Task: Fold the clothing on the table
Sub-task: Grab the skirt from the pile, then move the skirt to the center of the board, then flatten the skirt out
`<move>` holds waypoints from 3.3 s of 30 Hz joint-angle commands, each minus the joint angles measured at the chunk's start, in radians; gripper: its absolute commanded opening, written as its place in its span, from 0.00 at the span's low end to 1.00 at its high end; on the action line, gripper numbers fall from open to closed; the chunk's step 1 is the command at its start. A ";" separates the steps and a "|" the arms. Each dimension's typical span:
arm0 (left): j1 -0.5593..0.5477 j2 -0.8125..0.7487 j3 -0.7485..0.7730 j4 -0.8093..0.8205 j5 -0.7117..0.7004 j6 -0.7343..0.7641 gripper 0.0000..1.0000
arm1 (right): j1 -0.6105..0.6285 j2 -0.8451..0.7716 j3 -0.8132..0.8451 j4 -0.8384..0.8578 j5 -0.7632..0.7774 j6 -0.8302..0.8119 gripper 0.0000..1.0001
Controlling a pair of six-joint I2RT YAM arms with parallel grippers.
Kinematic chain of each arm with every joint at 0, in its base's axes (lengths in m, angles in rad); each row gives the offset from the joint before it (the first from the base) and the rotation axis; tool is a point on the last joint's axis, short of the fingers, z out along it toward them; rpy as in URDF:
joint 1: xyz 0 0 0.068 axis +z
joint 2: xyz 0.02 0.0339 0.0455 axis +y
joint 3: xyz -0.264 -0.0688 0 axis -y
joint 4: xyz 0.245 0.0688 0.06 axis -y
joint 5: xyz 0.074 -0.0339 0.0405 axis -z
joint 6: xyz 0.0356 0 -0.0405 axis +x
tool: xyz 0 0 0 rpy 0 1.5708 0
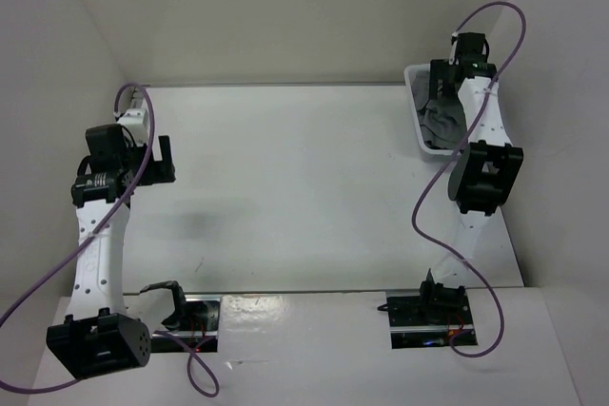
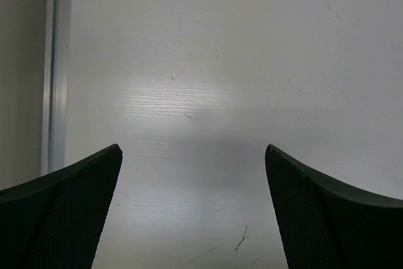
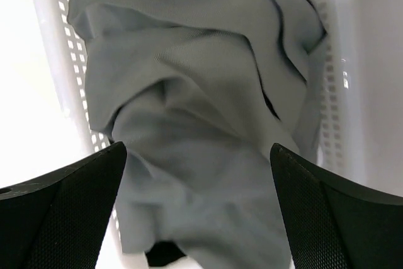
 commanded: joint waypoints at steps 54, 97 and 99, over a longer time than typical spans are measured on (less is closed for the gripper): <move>0.176 -0.198 -0.020 -0.077 0.314 0.129 1.00 | 0.601 -0.476 -0.539 -0.141 -0.365 -0.155 0.98; 0.265 -0.209 -0.029 -0.077 0.336 0.120 1.00 | 0.591 -0.194 0.043 -0.017 -0.174 -0.163 0.00; 0.265 -0.209 -0.029 -0.077 0.336 0.120 1.00 | 0.591 -0.225 0.120 -0.040 -0.164 -0.174 0.00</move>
